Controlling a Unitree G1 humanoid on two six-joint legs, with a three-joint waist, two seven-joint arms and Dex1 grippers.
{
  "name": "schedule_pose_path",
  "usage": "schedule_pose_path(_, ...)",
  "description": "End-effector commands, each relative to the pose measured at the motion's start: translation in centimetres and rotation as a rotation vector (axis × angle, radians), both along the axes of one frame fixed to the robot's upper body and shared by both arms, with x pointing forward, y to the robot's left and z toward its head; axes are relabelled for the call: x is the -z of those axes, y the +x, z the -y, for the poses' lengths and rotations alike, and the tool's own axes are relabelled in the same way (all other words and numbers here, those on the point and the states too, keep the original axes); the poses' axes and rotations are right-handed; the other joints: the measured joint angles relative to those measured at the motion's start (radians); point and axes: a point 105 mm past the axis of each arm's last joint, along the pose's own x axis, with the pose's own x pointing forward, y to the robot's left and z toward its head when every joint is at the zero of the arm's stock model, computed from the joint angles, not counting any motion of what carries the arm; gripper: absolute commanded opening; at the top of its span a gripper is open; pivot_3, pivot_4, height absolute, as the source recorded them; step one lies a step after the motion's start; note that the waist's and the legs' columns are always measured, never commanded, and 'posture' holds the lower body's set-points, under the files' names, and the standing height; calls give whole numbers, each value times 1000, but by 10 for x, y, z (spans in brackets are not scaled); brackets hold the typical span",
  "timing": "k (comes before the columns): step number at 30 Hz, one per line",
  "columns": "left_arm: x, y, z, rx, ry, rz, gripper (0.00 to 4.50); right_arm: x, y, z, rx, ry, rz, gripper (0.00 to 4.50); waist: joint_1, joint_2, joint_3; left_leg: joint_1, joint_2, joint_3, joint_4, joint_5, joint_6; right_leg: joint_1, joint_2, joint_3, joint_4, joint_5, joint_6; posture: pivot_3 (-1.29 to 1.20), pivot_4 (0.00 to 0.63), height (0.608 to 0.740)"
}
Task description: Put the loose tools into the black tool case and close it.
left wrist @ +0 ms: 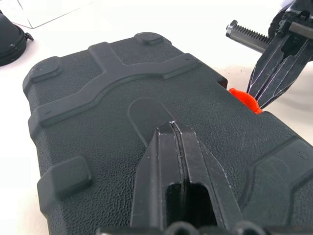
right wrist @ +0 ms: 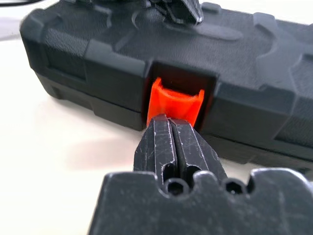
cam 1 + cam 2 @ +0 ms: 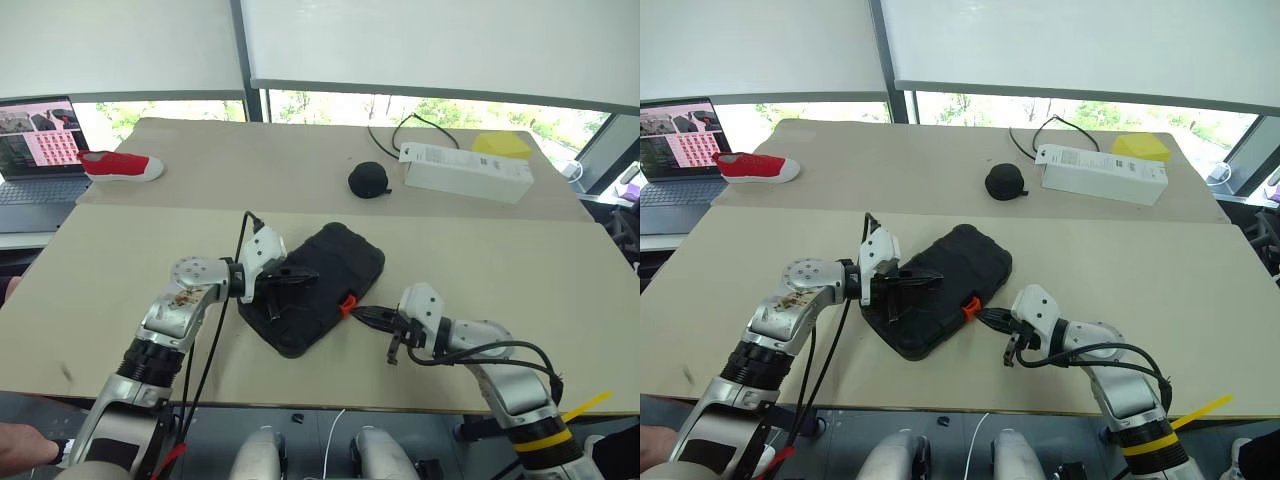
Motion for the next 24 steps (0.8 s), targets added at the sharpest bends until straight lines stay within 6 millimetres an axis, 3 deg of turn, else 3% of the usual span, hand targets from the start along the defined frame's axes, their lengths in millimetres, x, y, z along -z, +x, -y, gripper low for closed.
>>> schedule_pose_path(1,40,-9,-5,-9,85,-134,0,-10,7,-4,4,0,37,66,0,1,0,0,0,0,0,0,0,0,0,0,0,0,0,0,150,740)
schedule_pose_path(15,50,-15,-10,-21,91,-168,0,-21,12,-22,-15,73,36,66,-9,1,-1,2,1,0,0,0,0,0,1,1,0,0,0,0,150,740)
schedule_pose_path(18,42,-17,-16,-34,1,-157,0,-21,11,-19,-19,71,23,66,-21,2,-2,2,2,0,-1,0,0,1,2,1,0,0,-1,0,150,740)
schedule_pose_path(20,32,-15,-24,-70,-52,-93,413,-24,10,-10,-4,77,27,0,-25,2,-2,3,3,-1,-2,0,0,0,2,2,0,0,-1,0,150,740)
schedule_pose_path(24,8,-24,-46,-87,-148,-7,1733,-31,-1,14,-15,69,32,1198,-25,2,-2,3,3,-2,-3,0,0,0,2,2,0,-1,-2,0,150,740)
